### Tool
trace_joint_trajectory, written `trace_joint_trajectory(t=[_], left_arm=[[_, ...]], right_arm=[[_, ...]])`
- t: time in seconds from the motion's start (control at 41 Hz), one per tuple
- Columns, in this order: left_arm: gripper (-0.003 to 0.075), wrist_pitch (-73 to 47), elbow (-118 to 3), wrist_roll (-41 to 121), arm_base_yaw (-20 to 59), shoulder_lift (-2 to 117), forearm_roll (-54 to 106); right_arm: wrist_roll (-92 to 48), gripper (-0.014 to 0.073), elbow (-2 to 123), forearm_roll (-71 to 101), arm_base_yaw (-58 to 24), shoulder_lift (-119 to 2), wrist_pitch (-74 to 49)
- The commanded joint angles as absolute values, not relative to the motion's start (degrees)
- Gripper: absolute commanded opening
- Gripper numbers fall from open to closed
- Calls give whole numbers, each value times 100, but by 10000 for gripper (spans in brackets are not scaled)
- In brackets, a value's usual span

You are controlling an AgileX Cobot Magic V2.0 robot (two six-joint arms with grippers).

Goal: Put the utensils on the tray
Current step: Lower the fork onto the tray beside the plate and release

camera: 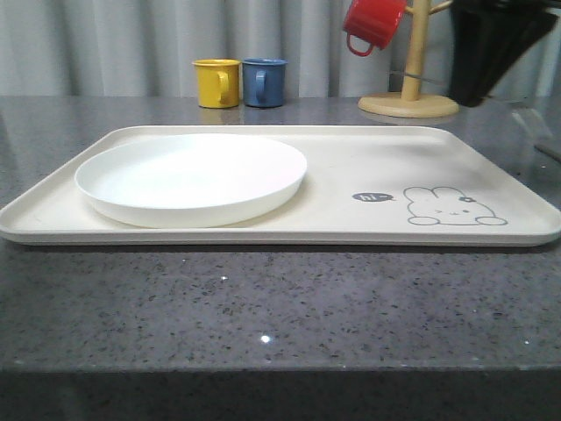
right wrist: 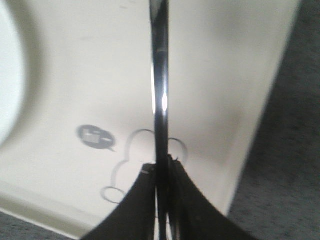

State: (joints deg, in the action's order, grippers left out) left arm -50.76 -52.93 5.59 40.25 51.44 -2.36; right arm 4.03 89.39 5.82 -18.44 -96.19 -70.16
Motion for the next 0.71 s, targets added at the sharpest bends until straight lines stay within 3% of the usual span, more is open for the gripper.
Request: trace_joint_trajectory(t=[0.0, 0.219, 0.585, 0.682], left_arm=[[367, -4689, -5447, 503, 4059, 5119, -216], [367, -4689, -5447, 503, 4059, 5119, -216], [367, -4689, -5447, 503, 4059, 5119, -216], [367, -4689, -5447, 503, 4059, 5119, -216]], right_arm=[[979, 38, 9292, 574, -2252, -9584, -7235], [2570, 38, 9339, 309, -2575, -10034, -6705], [3050, 39, 9339, 473, -2575, -10481, -6358], [3050, 87, 9339, 479, -2575, -10481, -6358]])
